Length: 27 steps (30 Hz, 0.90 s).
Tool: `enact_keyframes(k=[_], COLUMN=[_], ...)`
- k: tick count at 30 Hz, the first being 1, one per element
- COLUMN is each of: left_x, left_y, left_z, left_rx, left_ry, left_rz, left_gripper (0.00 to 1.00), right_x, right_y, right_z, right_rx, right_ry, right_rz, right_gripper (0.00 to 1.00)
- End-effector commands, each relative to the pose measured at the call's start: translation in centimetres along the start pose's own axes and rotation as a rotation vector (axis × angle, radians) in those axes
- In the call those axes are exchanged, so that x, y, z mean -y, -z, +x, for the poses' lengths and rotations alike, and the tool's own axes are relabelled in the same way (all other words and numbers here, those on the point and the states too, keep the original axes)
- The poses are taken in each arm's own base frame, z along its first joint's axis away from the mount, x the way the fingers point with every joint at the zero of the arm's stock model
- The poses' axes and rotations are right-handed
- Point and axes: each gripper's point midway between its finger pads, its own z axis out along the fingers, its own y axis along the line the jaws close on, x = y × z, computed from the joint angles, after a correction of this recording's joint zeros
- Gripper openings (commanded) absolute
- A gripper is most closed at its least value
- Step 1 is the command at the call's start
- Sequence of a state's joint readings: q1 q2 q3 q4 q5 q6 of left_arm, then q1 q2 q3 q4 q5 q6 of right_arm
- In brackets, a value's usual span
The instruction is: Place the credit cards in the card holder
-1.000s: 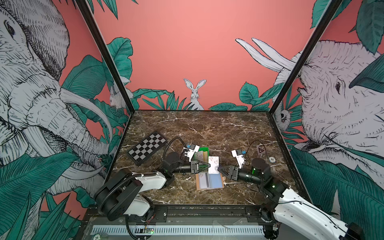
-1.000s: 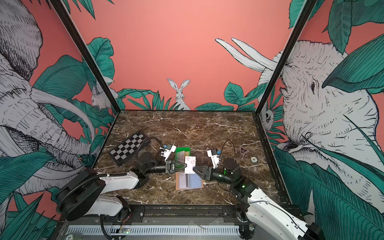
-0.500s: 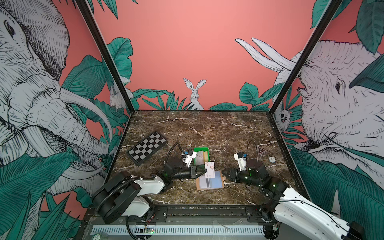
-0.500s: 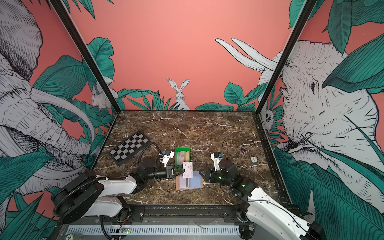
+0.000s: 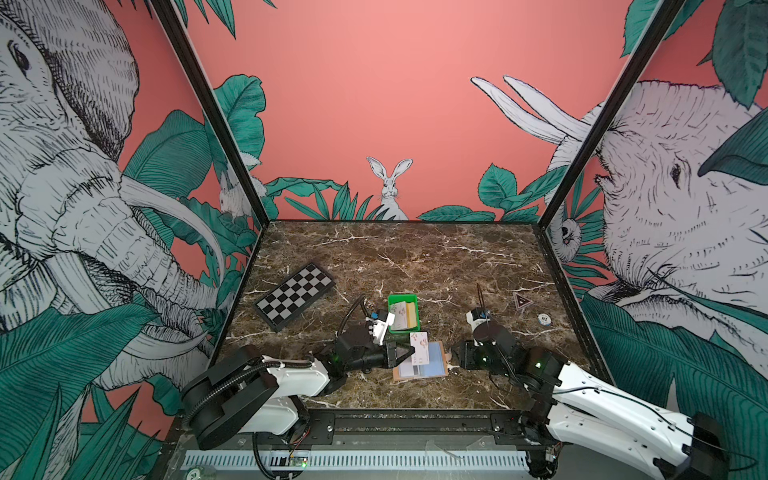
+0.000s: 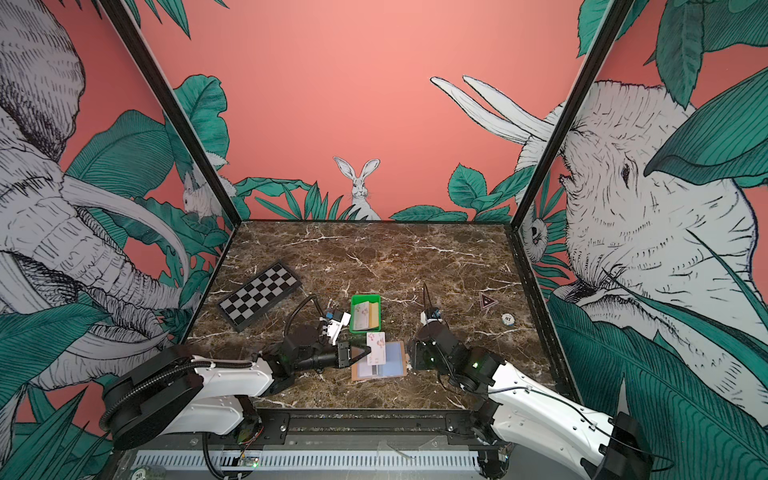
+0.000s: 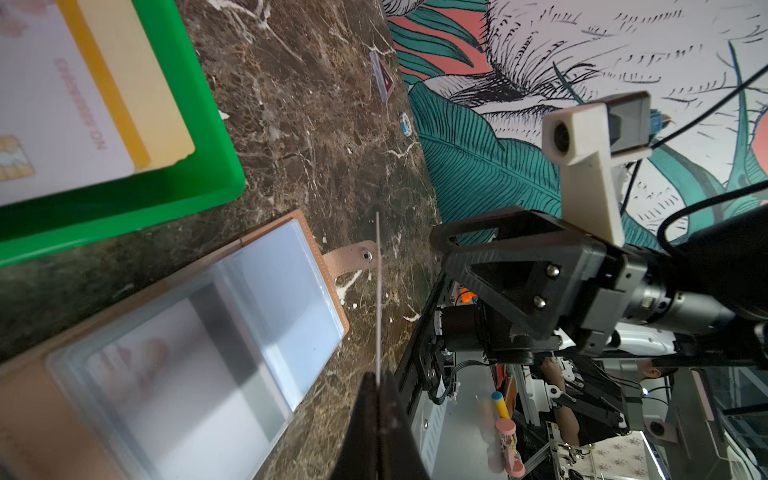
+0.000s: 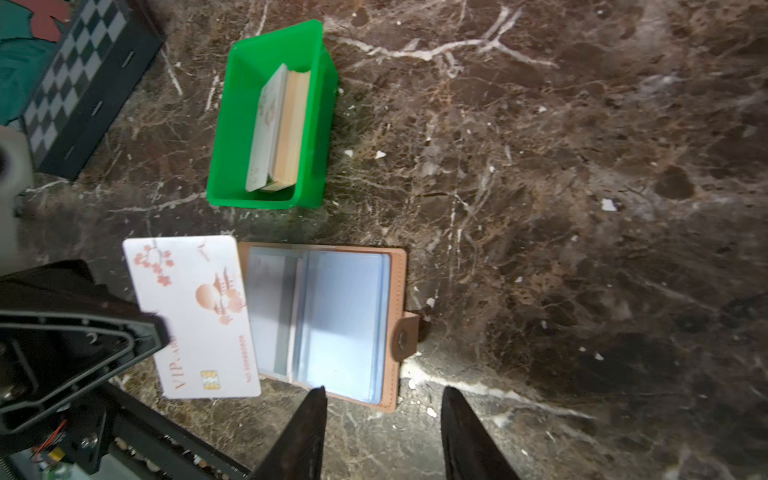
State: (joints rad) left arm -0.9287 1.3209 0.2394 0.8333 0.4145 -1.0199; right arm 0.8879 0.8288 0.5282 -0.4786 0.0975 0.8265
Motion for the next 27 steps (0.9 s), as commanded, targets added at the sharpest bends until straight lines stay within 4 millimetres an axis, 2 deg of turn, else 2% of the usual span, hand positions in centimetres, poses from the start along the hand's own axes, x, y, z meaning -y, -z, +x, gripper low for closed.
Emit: enact_keyframes(k=[1,7,19,27], left_x=[-0.4,-0.6,-1.4,-2.3], left_y=[0.0,-0.5,-0.4,0.1], left_z=[-0.1,0.6,0.6,0.5], left_rx=[0.032,0.016,0.042,0.070], left_ry=[-0.007,-0.008,0.057,0.101], left_rz=[-0.031,-0.066,-0.125,-0.166], left_gripper=[0.00,0.00,0.00,0.00], right_x=[0.5,1.1,-0.8,-0.7], right_y=[-0.1,-1.3,-4.4,-5.7], right_z=[-0.3,0.9,2.7,3.1], right_rx=[0.026,-0.028,-0.131,-0.168], right_ry=[-0.004,-0.006,-0.006,-0.009], right_rz=[0.035,0.064,-0.009,0.024], right_gripper=[0.43,0.42,0.39,0.34])
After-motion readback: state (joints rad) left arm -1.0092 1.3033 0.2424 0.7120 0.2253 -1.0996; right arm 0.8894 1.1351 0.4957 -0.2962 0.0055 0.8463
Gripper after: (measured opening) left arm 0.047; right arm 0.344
